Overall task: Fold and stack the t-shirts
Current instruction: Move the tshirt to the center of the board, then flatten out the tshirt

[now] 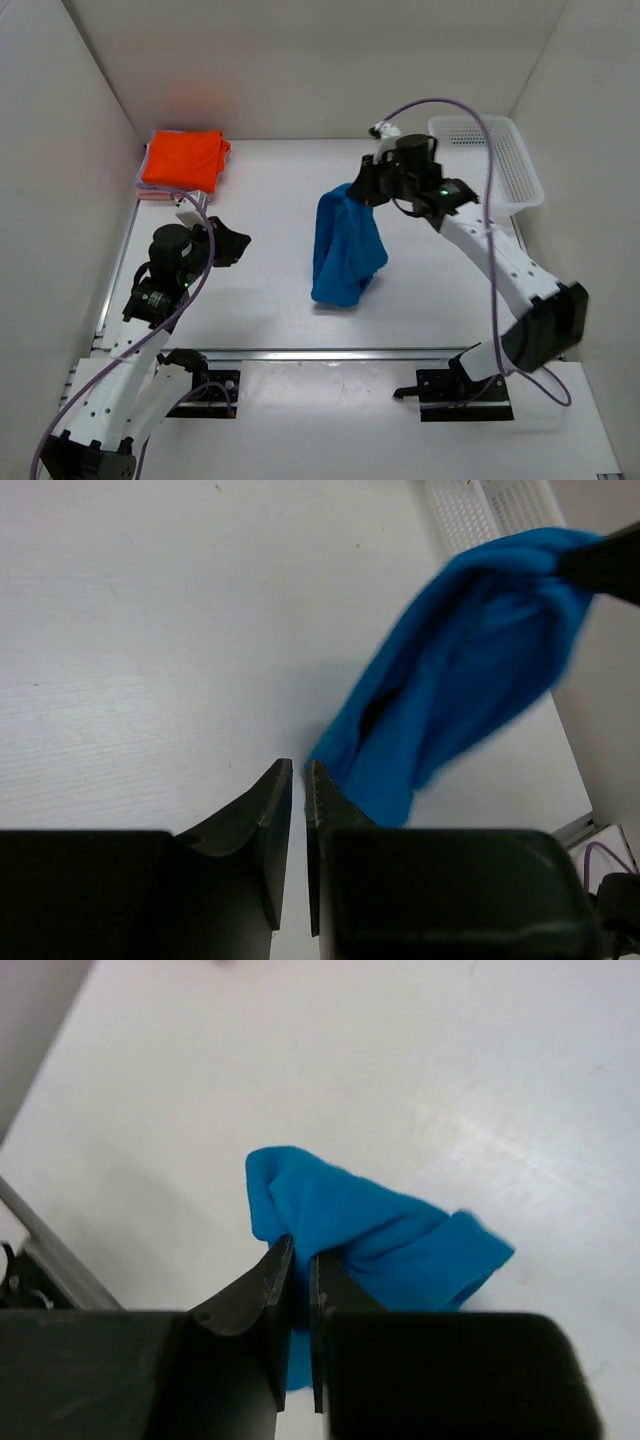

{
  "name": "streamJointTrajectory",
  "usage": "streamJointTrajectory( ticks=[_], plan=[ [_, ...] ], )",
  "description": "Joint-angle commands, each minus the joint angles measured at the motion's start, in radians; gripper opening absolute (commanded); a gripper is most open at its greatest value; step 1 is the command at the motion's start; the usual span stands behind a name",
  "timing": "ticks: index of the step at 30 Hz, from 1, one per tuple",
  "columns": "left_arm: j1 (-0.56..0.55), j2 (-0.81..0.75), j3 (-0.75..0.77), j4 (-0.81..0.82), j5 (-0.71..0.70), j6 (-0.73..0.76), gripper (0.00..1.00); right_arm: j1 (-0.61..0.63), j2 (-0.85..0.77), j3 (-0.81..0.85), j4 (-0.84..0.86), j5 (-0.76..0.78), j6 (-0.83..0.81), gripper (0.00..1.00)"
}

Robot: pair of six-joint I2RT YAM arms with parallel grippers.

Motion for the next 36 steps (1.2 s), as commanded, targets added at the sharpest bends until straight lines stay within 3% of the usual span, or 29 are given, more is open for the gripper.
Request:
streamJointTrajectory(
  ticks=[1, 4, 8, 10, 14, 20, 25, 27, 29, 31, 33, 36],
  plan=[
    [-0.028, 0.040, 0.004, -0.040, -0.025, 0.019, 0.26, 0.012, 0.135, 0.050, 0.037, -0.051, 0.029, 0.06],
    [-0.045, 0.085, -0.031, -0.036, 0.001, 0.039, 0.40, -0.030, 0.258, 0.090, -0.052, -0.053, 0.018, 0.30],
    [-0.132, 0.158, -0.074, -0.028, -0.039, 0.027, 0.57, -0.064, 0.190, -0.031, 0.021, -0.018, 0.029, 0.54],
    [-0.203, 0.242, -0.079, 0.009, -0.031, -0.008, 0.64, -0.080, 0.158, -0.103, 0.040, -0.006, 0.012, 0.56],
    [-0.321, 0.365, -0.105, 0.177, -0.030, -0.120, 0.66, -0.076, 0.130, -0.195, 0.043, -0.007, -0.022, 0.55],
    [-0.390, 0.503, -0.111, 0.337, -0.068, -0.298, 0.70, -0.007, 0.096, -0.376, 0.198, 0.013, -0.040, 0.54],
    [-0.434, 0.625, -0.095, 0.435, -0.067, -0.357, 0.69, 0.045, 0.173, -0.381, 0.262, 0.019, -0.075, 0.54],
    [-0.445, 0.667, -0.075, 0.445, -0.080, -0.361, 0.66, 0.062, 0.199, -0.380, 0.299, 0.028, -0.094, 0.54],
    [-0.450, 0.714, -0.072, 0.465, -0.085, -0.375, 0.51, 0.079, 0.230, -0.377, 0.345, 0.024, -0.102, 0.54],
    [-0.435, 0.769, -0.076, 0.512, -0.054, -0.392, 0.17, 0.081, 0.288, -0.346, 0.350, 0.004, -0.105, 0.54],
    [-0.427, 0.796, -0.078, 0.524, -0.044, -0.391, 0.00, 0.084, 0.334, -0.329, 0.324, -0.010, -0.108, 0.54],
    [-0.425, 0.798, -0.090, 0.509, -0.063, -0.378, 0.00, 0.104, 0.384, -0.314, 0.289, -0.036, -0.111, 0.48]
  ],
)
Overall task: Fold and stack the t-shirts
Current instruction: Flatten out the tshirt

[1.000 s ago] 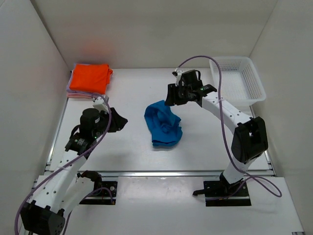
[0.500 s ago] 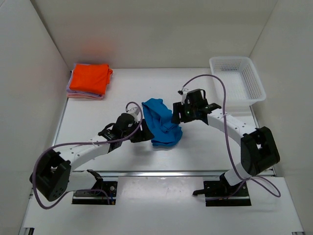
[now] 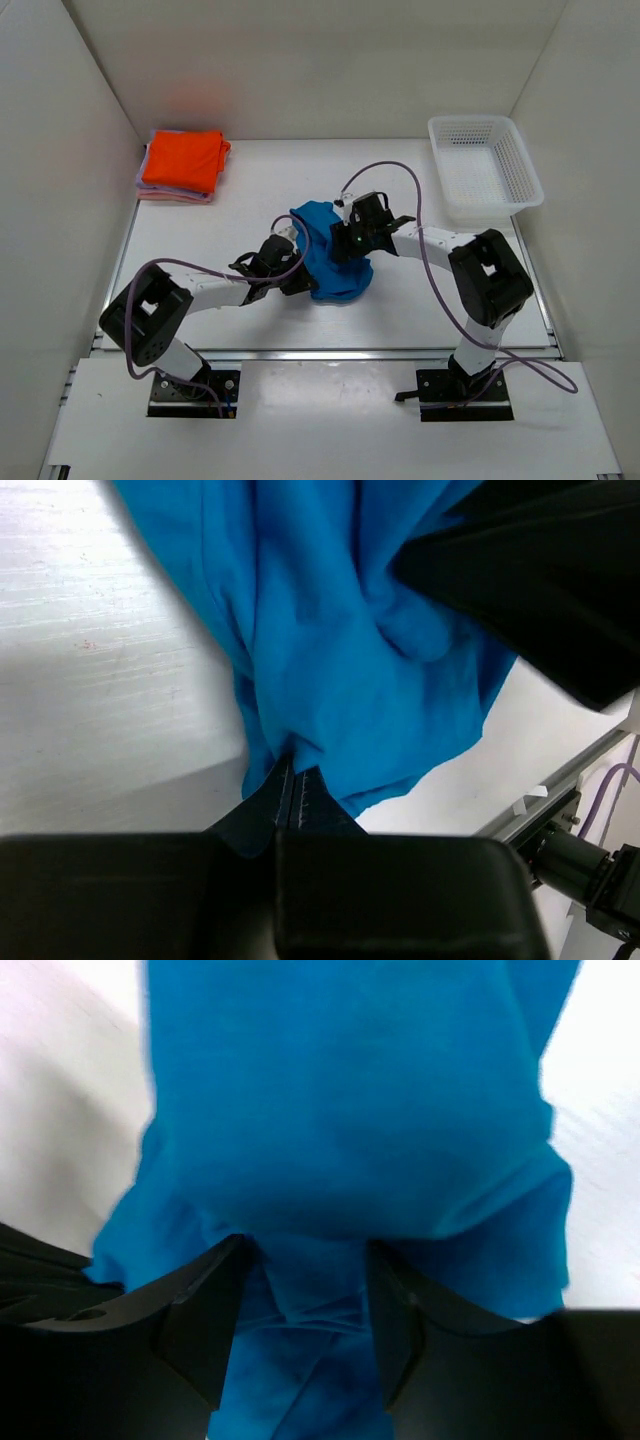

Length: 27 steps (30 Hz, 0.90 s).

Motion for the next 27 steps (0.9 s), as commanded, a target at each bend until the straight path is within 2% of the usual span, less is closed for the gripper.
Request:
streamJointTrajectory(
  ticks=[1, 2, 3, 4, 5, 9, 12, 14, 17, 18, 19, 21, 23, 27],
  plan=[
    [0.014, -0.029, 0.007, 0.044, -0.012, -0.008, 0.00, 0.023, 0.040, 0.030, 0.017, -0.038, -0.031, 0.46],
    [0.018, -0.034, -0.002, 0.048, -0.012, -0.011, 0.00, 0.026, 0.047, 0.022, 0.010, -0.051, -0.013, 0.45],
    [0.023, -0.038, -0.014, 0.055, -0.006, -0.008, 0.00, 0.031, 0.060, 0.016, 0.013, -0.067, -0.016, 0.38],
    [0.032, -0.040, -0.017, 0.052, -0.003, -0.002, 0.00, 0.028, 0.064, 0.013, 0.014, -0.087, -0.014, 0.12],
    [0.035, -0.049, -0.023, 0.045, 0.006, -0.002, 0.00, 0.026, 0.071, 0.013, -0.002, -0.087, -0.011, 0.00],
    [0.067, -0.132, -0.010, -0.056, -0.005, 0.064, 0.00, 0.025, 0.005, 0.046, -0.087, -0.041, -0.030, 0.00],
    [0.153, -0.279, 0.012, -0.315, -0.087, 0.168, 0.00, -0.014, -0.161, 0.053, -0.147, -0.021, -0.025, 0.00],
    [0.273, -0.394, 0.017, -0.424, -0.111, 0.231, 0.00, -0.072, -0.279, 0.030, -0.168, -0.015, -0.013, 0.00],
    [0.593, -0.659, 0.053, -0.547, -0.060, 0.309, 0.00, -0.186, -0.492, -0.029, -0.147, -0.056, 0.035, 0.00],
    [0.627, -0.690, 0.103, -0.595, -0.075, 0.337, 0.00, -0.208, -0.528, -0.047, -0.135, -0.087, 0.061, 0.00],
    [0.647, -0.724, 0.171, -0.641, -0.127, 0.367, 0.00, -0.265, -0.609, -0.052, -0.136, -0.116, 0.078, 0.00],
    [0.586, -0.704, 0.313, -0.716, -0.187, 0.415, 0.00, -0.366, -0.677, -0.050, -0.148, -0.148, 0.104, 0.00],
    [0.552, -0.672, 0.387, -0.768, -0.187, 0.424, 0.00, -0.424, -0.743, -0.052, -0.159, -0.163, 0.121, 0.00],
    [0.589, -0.705, 0.408, -0.766, -0.151, 0.411, 0.00, -0.541, -0.861, -0.056, -0.194, -0.205, 0.154, 0.00]
  ],
)
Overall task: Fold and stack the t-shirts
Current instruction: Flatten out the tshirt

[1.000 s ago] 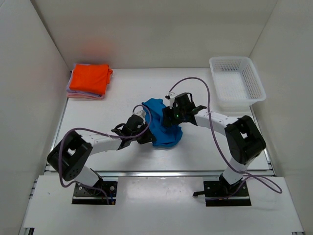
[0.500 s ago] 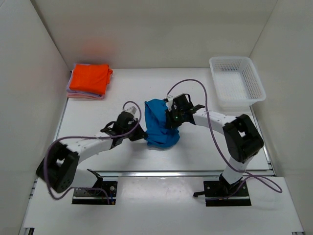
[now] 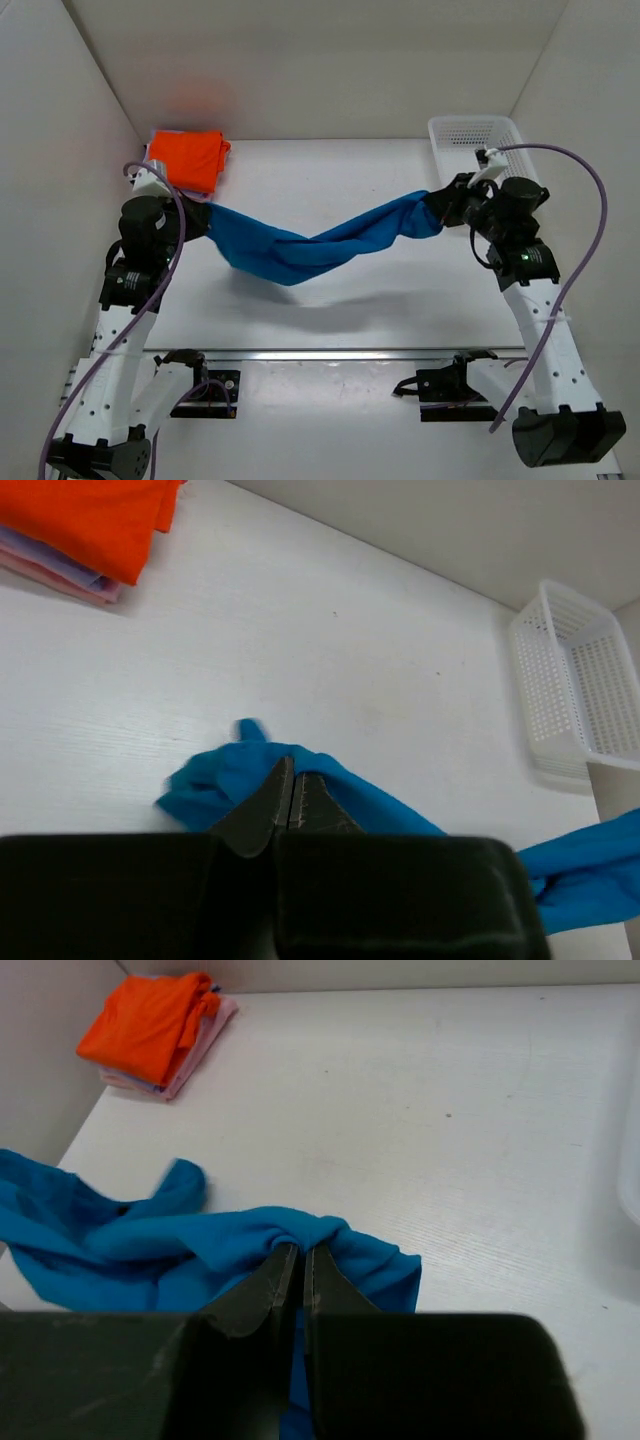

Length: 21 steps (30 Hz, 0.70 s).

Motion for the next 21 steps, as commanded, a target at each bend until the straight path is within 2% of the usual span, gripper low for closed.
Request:
streamJointTrajectory(
  ticks=[1, 6, 10, 13, 14, 15, 16, 18, 21],
  plan=[
    [0.024, -0.021, 0.001, -0.116, -0.029, 0.036, 0.00, -0.081, -0.067, -0.029, -0.044, -0.080, 0.045, 0.00],
    [0.014, -0.019, 0.062, -0.164, -0.074, 0.078, 0.00, -0.188, -0.085, -0.055, -0.140, -0.141, 0.007, 0.01],
    [0.019, 0.030, 0.079, -0.164, -0.048, 0.088, 0.00, -0.126, 0.025, -0.039, -0.179, -0.124, -0.009, 0.00],
    [0.016, 0.071, 0.090, -0.197, -0.065, 0.120, 0.00, -0.016, 0.169, 0.087, -0.335, 0.071, -0.047, 0.20],
    [0.016, 0.062, 0.085, -0.208, -0.071, 0.127, 0.00, 0.009, 0.191, 0.099, -0.347, 0.168, -0.055, 0.29],
    [0.017, 0.058, 0.076, -0.205, -0.074, 0.134, 0.00, 0.012, 0.200, 0.103, -0.349, 0.225, -0.052, 0.34],
    [0.016, 0.033, 0.056, -0.214, -0.086, 0.131, 0.00, 0.006, 0.188, 0.081, -0.338, 0.233, -0.049, 0.42],
    [0.024, 0.010, 0.024, -0.201, -0.096, 0.134, 0.00, -0.021, 0.166, 0.023, -0.277, 0.175, -0.049, 0.51],
    [0.024, 0.002, -0.040, -0.179, -0.056, 0.123, 0.00, -0.023, 0.174, -0.073, -0.196, 0.092, -0.055, 0.51]
  ],
)
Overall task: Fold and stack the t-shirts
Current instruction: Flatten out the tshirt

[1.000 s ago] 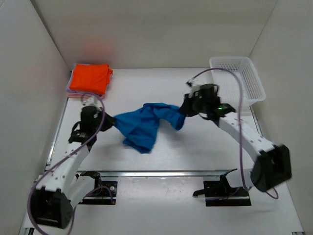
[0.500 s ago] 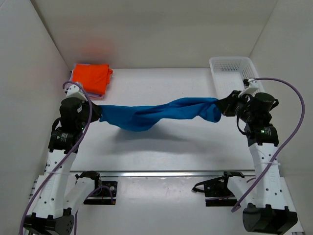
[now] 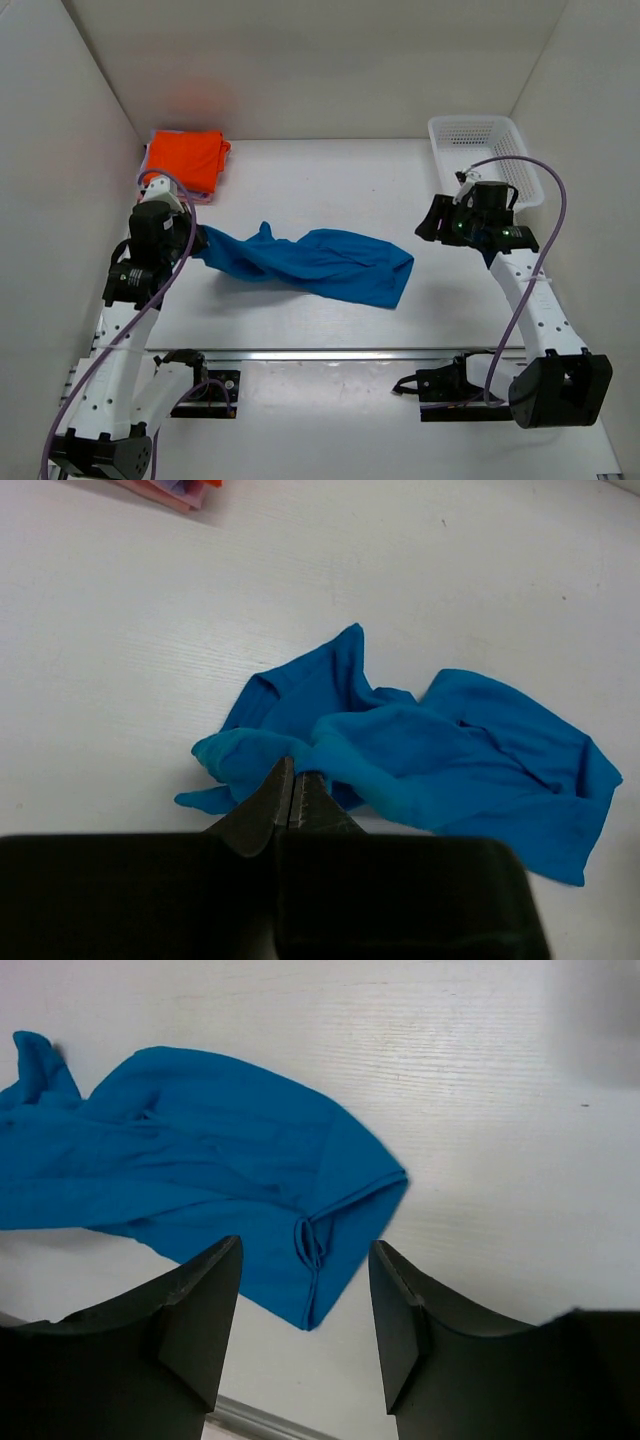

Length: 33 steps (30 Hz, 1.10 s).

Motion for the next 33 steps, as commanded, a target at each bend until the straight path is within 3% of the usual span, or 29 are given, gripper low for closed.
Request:
streamJointTrajectory(
  ticks=[1, 10, 22, 24, 25, 30, 33],
  plan=[
    [0.006, -0.008, -0.048, 0.015, 0.023, -0.002, 0.00, 0.043, -0.008, -0.076, 0.108, -0.024, -0.020, 0.51],
    [-0.007, -0.013, -0.126, 0.063, 0.071, -0.030, 0.00, 0.153, 0.117, -0.240, 0.304, -0.039, 0.028, 0.46],
    [-0.012, -0.011, -0.185, 0.101, 0.128, -0.065, 0.00, 0.203, 0.366, -0.197, 0.381, -0.069, 0.017, 0.47],
    [-0.009, -0.011, -0.195, 0.103, 0.134, -0.061, 0.00, 0.211, 0.396, -0.184, 0.366, -0.101, 0.011, 0.30],
    [-0.009, -0.016, -0.197, 0.106, 0.128, -0.060, 0.00, 0.211, 0.413, -0.170, 0.349, -0.128, 0.000, 0.00],
    [-0.003, 0.017, -0.147, 0.106, 0.128, -0.051, 0.00, 0.216, 0.322, -0.109, 0.297, -0.086, 0.006, 0.00],
    [0.017, 0.132, 0.043, 0.071, 0.092, 0.005, 0.00, 0.179, 0.236, 0.002, 0.246, -0.089, 0.005, 0.00]
  ],
)
